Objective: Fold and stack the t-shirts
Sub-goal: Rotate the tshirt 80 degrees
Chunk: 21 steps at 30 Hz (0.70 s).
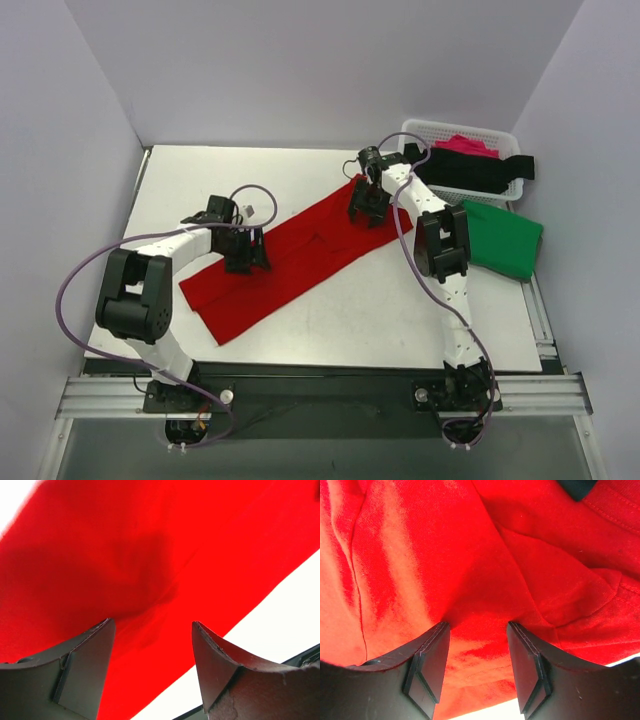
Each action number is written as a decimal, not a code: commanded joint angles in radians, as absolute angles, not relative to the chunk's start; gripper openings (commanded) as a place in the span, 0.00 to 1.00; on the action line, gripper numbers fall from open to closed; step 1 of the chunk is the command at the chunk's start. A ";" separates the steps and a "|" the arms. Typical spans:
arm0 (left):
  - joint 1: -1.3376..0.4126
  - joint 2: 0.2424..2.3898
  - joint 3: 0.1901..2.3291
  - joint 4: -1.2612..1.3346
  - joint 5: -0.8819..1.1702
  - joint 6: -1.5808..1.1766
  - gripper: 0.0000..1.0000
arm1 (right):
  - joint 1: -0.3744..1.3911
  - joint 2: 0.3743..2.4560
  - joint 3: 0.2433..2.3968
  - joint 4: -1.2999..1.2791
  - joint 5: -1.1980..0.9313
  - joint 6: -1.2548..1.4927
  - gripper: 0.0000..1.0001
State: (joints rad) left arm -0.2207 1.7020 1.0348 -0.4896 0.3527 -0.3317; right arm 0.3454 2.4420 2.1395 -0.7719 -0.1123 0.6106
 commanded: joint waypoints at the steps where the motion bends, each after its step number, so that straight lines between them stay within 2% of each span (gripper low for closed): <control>1: -0.221 1.710 0.994 -0.483 0.376 -0.318 0.73 | 0.339 2.438 2.169 -0.833 -0.104 0.629 0.50; 10: -0.274 1.674 0.852 -0.391 0.364 -0.435 0.73 | 0.337 2.447 2.181 -0.850 -0.081 0.600 0.49; 21: -0.474 1.623 0.813 -0.331 0.290 -0.664 0.73 | 0.333 2.441 2.195 -0.880 -0.023 0.511 0.49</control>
